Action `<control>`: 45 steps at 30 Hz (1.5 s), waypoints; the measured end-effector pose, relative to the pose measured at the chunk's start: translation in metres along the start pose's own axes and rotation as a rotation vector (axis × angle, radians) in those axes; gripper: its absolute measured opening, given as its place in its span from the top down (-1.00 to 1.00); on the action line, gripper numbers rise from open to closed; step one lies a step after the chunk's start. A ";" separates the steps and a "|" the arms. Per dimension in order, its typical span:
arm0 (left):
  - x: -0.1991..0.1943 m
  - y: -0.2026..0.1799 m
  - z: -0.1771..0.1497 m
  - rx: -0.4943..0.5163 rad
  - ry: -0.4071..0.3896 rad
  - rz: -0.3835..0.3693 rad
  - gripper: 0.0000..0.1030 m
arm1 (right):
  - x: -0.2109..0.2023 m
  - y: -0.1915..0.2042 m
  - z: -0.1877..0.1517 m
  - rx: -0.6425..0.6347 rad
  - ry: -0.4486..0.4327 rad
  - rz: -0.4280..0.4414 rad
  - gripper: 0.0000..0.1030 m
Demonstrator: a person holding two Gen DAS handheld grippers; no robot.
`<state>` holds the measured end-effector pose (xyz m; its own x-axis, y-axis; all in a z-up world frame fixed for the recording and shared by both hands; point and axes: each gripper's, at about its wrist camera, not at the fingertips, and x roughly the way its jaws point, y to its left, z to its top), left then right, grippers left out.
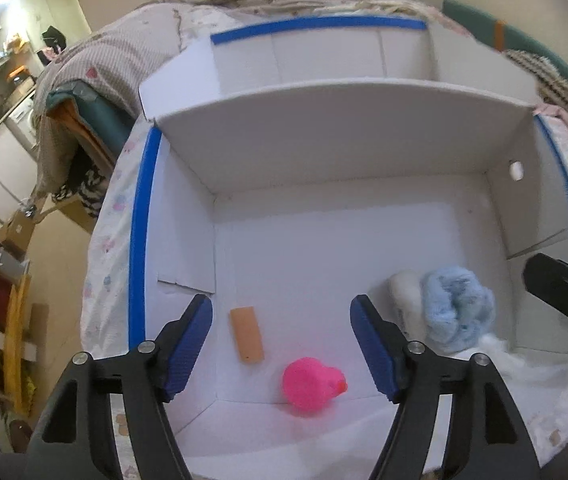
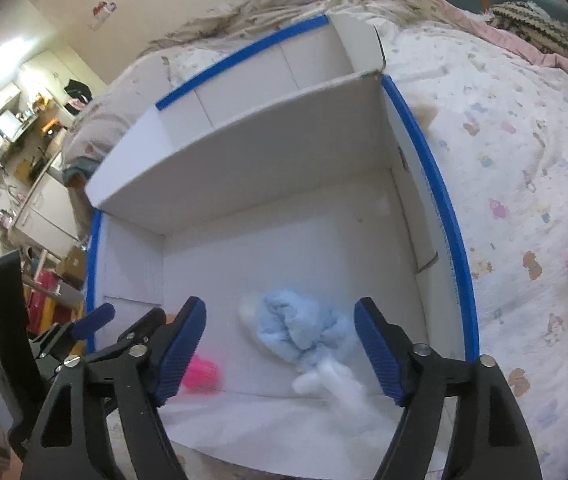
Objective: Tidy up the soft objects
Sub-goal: 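Carry the pink toy and white cloth into the box and release both, then grasp the beige crumpled cloth with the right gripper while the left grasps a pale item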
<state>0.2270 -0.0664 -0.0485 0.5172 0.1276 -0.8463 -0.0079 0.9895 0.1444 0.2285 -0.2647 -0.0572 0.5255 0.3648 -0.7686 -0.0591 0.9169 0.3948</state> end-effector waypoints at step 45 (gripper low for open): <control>-0.017 0.100 -0.116 -0.214 0.087 -0.054 -0.44 | -0.025 -0.011 -0.120 0.159 0.207 -0.076 -0.76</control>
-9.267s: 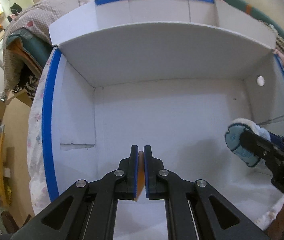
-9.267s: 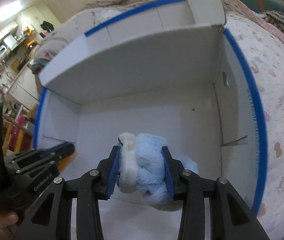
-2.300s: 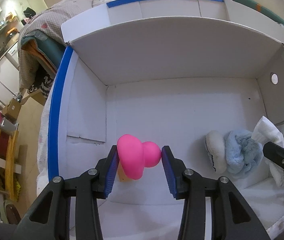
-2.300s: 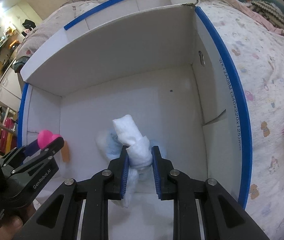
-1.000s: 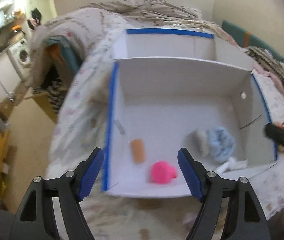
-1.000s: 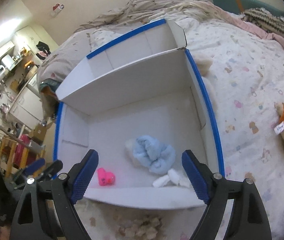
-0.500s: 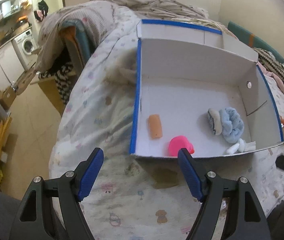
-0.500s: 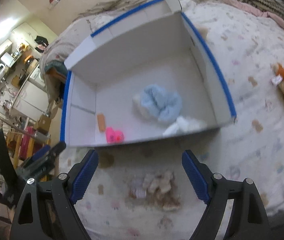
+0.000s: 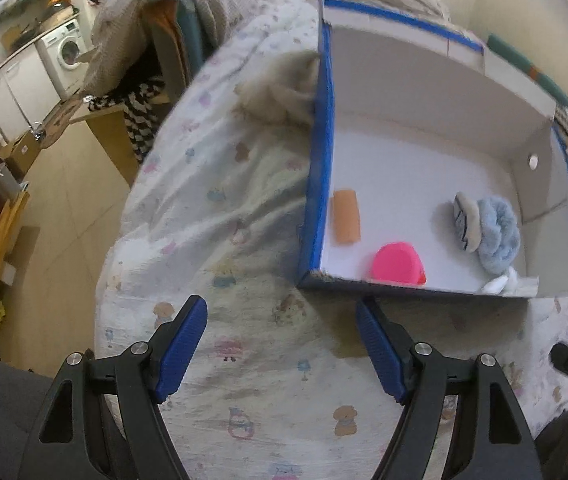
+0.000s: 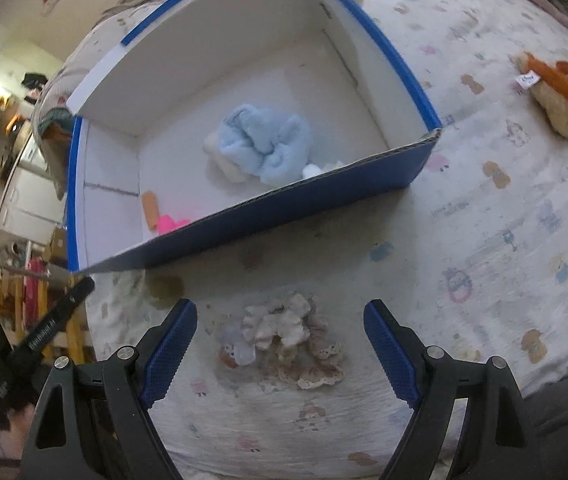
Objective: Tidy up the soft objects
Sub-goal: 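Grasp the beige crumpled cloth with the right gripper while the left grasps a pale item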
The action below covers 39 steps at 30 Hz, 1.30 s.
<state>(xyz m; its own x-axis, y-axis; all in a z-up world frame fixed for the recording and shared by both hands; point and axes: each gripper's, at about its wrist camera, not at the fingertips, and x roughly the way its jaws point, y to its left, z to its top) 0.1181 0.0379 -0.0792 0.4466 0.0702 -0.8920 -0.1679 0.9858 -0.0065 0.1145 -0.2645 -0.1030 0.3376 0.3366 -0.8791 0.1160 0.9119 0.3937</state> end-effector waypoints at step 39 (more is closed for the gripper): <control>0.041 -0.029 -0.017 0.133 0.130 -0.063 0.81 | 0.050 0.024 0.006 -0.102 0.108 -0.049 0.73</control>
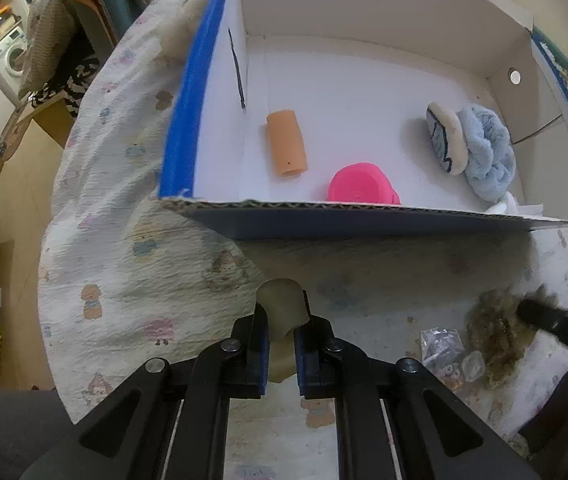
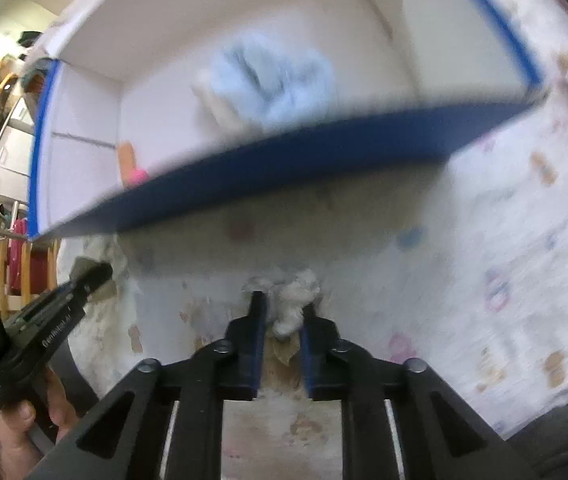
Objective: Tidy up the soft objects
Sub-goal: 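Grasp the beige crumpled cloth with the right gripper while the left grasps a pale item, then carry the beige cloth and pale item into the box and open both grippers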
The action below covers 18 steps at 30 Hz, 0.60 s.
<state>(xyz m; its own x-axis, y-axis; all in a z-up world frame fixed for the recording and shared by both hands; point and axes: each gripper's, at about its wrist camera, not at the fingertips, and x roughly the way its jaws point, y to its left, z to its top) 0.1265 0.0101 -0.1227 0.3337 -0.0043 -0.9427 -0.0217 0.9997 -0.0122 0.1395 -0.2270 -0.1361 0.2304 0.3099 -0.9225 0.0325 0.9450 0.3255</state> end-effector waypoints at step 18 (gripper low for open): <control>-0.020 -0.007 -0.008 -0.023 -0.045 0.037 0.81 | -0.038 -0.011 -0.007 -0.017 -0.100 0.146 0.73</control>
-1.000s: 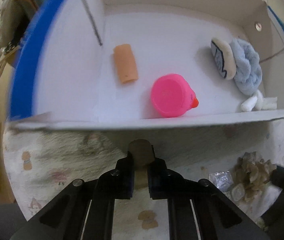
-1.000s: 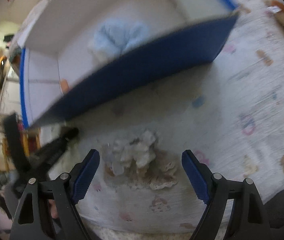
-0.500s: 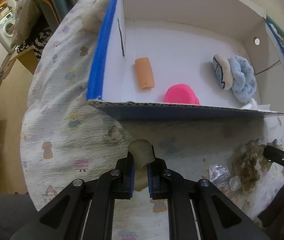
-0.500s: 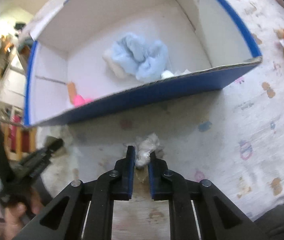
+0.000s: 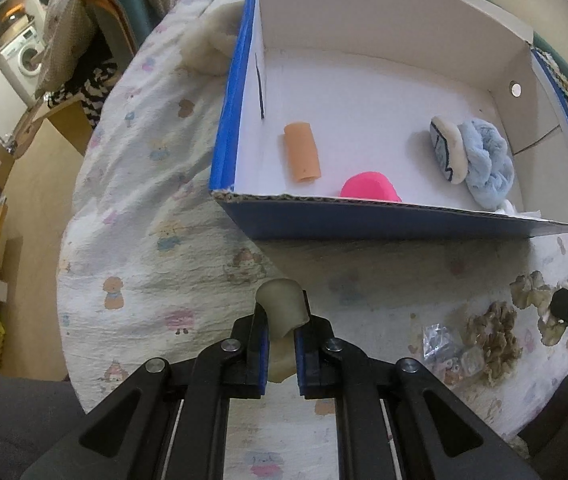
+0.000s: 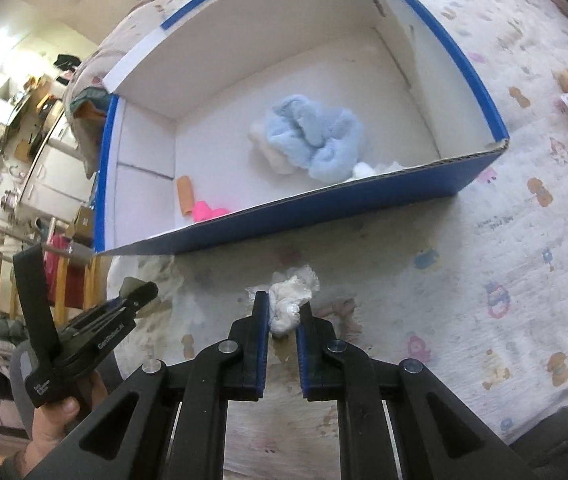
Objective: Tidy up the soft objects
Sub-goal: 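Carry the beige cloth and pale item into the box and open both grippers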
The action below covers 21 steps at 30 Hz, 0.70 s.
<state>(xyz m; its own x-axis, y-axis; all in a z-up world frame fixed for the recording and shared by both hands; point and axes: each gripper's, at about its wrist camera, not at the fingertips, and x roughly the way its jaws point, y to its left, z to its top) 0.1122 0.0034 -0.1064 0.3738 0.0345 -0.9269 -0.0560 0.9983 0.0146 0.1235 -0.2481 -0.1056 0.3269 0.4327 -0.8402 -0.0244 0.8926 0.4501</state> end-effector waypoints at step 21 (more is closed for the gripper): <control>-0.089 -0.011 0.037 0.037 -0.250 -0.069 0.81 | -0.066 0.034 0.032 -0.105 -0.226 0.102 0.73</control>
<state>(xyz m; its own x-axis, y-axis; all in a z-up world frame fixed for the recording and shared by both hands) 0.1142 -0.0086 -0.0099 0.5929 -0.0280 -0.8048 0.0094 0.9996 -0.0278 0.1312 -0.2502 -0.0255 0.5202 0.4927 -0.6976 -0.1625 0.8590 0.4855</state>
